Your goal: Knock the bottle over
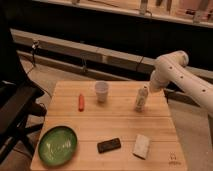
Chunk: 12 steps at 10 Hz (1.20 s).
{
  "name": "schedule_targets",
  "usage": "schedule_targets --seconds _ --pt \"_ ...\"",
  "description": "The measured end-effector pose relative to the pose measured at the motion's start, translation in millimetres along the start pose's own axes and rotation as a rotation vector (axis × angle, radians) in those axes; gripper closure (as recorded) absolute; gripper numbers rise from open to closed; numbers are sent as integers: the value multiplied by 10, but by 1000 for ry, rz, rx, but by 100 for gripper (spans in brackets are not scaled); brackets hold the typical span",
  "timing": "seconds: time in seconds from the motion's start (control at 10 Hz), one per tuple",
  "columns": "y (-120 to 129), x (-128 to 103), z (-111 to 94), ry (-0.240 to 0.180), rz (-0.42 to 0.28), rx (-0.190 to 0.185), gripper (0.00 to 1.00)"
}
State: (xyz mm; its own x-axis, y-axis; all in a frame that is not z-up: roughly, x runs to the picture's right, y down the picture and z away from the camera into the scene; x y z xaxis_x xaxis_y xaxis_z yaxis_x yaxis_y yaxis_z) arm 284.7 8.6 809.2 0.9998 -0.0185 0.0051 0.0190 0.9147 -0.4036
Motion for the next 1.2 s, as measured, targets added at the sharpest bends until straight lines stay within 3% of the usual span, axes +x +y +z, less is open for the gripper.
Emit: schedule_targets --seconds 0.2,0.6,1.2 --pt "2 -40 5 -5 -15 3 100" --pt "-59 -336 3 -28 -62 11 100" --pt "-92 -478 7 -48 -100 16 100"
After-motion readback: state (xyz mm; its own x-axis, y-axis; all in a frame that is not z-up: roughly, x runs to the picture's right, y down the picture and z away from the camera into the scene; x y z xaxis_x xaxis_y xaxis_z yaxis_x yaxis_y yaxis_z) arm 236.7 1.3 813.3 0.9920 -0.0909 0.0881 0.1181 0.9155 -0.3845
